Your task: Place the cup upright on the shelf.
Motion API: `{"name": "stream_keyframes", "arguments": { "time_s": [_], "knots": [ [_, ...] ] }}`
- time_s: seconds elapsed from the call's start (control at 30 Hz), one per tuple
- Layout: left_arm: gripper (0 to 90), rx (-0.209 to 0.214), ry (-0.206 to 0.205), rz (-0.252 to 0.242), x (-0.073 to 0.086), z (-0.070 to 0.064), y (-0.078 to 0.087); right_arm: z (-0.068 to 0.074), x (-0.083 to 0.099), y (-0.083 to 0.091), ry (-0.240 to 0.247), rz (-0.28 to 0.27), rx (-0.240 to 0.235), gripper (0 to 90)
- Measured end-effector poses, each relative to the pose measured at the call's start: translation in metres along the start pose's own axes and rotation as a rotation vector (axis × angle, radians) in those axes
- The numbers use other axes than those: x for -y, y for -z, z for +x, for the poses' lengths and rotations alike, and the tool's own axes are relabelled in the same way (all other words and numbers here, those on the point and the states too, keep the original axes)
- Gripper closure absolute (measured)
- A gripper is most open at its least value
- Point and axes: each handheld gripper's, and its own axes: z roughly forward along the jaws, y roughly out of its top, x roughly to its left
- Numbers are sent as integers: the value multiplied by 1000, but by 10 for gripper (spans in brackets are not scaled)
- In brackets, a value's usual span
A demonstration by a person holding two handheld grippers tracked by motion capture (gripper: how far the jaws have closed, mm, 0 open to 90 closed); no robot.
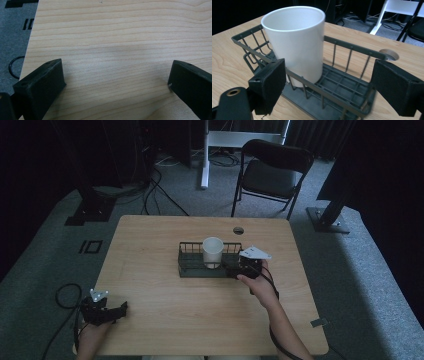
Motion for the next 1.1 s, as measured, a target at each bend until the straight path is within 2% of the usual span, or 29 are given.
{"name": "stream_keyframes", "arguments": {
  "time_s": [0.5,0.93,1.0,1.1],
  "knots": [
    [8,0,0,0,0,0,0,-18,18,21,-14,3,36,125],
    [8,0,0,0,0,0,0,-30,44,33,-67,9,65,125],
    [8,0,0,0,0,0,0,-32,47,35,-58,15,80,125],
    [8,0,0,0,0,0,0,-37,53,38,-71,18,95,125]
  ]
}}
